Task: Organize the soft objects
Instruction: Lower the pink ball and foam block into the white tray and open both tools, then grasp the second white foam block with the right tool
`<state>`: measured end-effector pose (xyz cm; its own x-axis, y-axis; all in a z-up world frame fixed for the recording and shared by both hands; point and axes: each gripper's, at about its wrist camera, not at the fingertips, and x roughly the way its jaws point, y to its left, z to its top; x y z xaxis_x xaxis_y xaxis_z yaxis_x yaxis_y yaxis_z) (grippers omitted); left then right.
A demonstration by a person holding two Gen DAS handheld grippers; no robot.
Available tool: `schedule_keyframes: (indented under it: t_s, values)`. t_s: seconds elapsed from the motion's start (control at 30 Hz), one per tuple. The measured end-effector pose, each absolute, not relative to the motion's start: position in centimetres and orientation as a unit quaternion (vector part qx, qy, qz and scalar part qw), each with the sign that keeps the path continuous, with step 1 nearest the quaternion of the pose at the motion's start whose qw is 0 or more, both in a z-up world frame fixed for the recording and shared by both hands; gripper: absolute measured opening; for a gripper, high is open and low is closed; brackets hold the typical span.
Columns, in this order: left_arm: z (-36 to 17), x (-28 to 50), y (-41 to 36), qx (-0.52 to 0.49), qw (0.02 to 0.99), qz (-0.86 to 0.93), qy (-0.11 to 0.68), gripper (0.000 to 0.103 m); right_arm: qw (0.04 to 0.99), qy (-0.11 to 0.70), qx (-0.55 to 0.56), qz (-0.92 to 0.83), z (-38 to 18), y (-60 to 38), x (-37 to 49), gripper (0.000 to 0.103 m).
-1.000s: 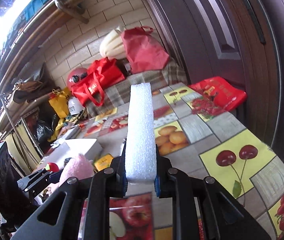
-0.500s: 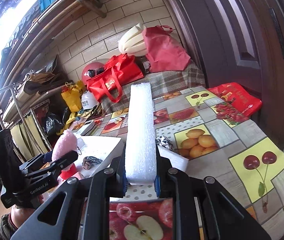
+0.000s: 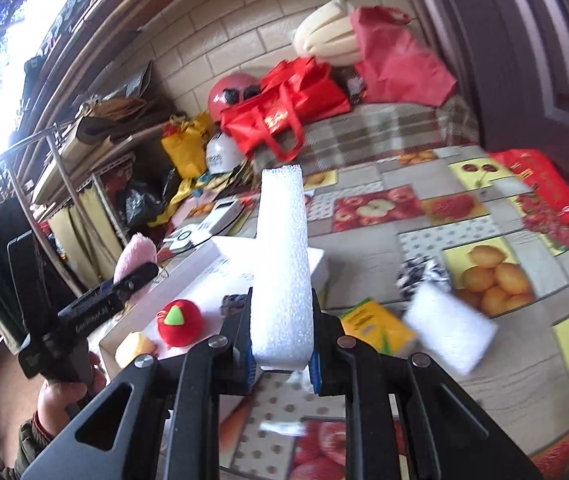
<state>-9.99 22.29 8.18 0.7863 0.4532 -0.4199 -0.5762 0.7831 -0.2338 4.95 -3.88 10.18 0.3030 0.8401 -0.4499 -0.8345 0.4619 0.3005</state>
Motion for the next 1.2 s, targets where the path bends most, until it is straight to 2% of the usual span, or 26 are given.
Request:
schedule_keyframes:
  t_s: [0.17,0.37,0.57,0.6,0.63,0.67,0.7,0.73,1.07,1.2]
  values:
    - [7.3,-11.8,25.5,-0.218,0.905,0.320,0.175,0.060,0.782,0.280,-0.038,0.555,9.1,0.0,1.9,0.018]
    - [6.6,-11.2,25.4,-0.212,0.905,0.315,0.191,0.061,0.767,0.293,-0.067,0.568,7.3,4.2,0.5,0.018]
    - [6.5,-11.0,25.5,-0.214,0.903,0.320,0.192,0.067,0.781,0.279,-0.060,0.556,6.3,6.1,1.3,0.020]
    - [6.4,-11.1,25.5,-0.215,0.901,0.325,0.191,0.077,0.778,0.281,-0.058,0.559,6.2,6.3,1.4,0.022]
    - [6.4,-11.2,25.6,-0.214,0.897,0.336,0.190,0.092,0.777,0.282,-0.057,0.560,6.0,6.4,1.3,0.040]
    - [6.4,-11.2,25.6,-0.212,0.894,0.348,0.188,0.100,0.778,0.279,-0.060,0.559,5.8,6.2,1.2,0.059]
    - [6.3,-11.4,25.6,-0.211,0.891,0.357,0.184,0.103,0.780,0.274,-0.063,0.559,5.7,6.2,1.0,0.098]
    - [6.3,-11.6,25.7,-0.212,0.890,0.360,0.181,0.103,0.784,0.262,-0.063,0.559,5.7,5.8,0.6,0.103]
    - [7.2,-12.2,24.9,-0.223,0.908,0.325,0.141,0.103,0.825,0.187,-0.015,0.533,7.8,1.0,0.4,0.103]
    - [7.3,-11.3,24.2,-0.206,0.912,0.316,0.159,0.103,0.864,0.154,0.031,0.479,8.6,-2.5,1.5,0.103]
